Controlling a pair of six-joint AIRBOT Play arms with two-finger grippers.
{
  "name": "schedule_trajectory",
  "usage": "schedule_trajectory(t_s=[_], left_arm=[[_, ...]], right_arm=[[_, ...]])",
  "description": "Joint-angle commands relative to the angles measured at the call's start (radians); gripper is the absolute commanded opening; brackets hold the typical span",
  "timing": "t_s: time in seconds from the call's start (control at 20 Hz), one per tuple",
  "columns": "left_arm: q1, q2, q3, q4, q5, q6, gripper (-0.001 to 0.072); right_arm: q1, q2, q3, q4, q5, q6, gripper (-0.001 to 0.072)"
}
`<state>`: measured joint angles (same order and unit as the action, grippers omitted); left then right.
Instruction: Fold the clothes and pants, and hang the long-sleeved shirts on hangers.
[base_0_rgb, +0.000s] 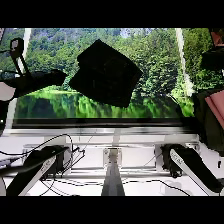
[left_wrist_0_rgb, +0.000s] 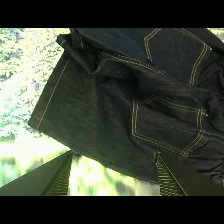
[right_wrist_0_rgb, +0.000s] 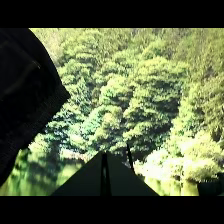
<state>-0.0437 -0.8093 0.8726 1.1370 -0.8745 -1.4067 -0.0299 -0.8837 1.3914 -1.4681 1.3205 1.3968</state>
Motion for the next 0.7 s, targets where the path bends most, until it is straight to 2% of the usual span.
schedule_trajectory(t_s=[0.0, 0.15, 0.2, 0.25, 0.3, 0.45, 0.65], left_arm=[[0.000, -0.026, -0.003, 0.000, -0.012, 0.000, 0.0576], [0.005, -0.074, -0.003, 0.048, 0.002, 0.000, 0.0576], [0.014, -0.090, -0.003, 0.087, 0.008, -0.001, 0.0575], [0.033, -0.109, -0.003, 0.128, 0.007, -0.005, 0.0575], [0.056, -0.127, -0.003, 0.160, 0.005, -0.029, 0.0575], [0.147, -0.179, -0.003, 0.179, -0.006, -0.070, 0.0577], [0.246, -0.200, -0.003, 0.179, -0.004, -0.041, 0.0577]], right_arm=[[-0.001, -0.080, -0.122, 0.033, -0.021, 0.003, 0.0024], [-0.001, -0.219, -0.239, 0.136, -0.125, 0.000, 0.0024], [-0.001, -0.270, -0.254, 0.172, -0.160, 0.000, 0.0073], [-0.001, -0.327, -0.257, 0.209, -0.189, 0.015, 0.0342], [-0.001, -0.383, -0.257, 0.257, -0.222, 0.064, 0.0526], [-0.001, -0.533, -0.257, 0.485, -0.329, 0.094, 0.0528], [-0.001, -0.702, -0.257, 0.771, -0.485, 0.004, 0.0525]])
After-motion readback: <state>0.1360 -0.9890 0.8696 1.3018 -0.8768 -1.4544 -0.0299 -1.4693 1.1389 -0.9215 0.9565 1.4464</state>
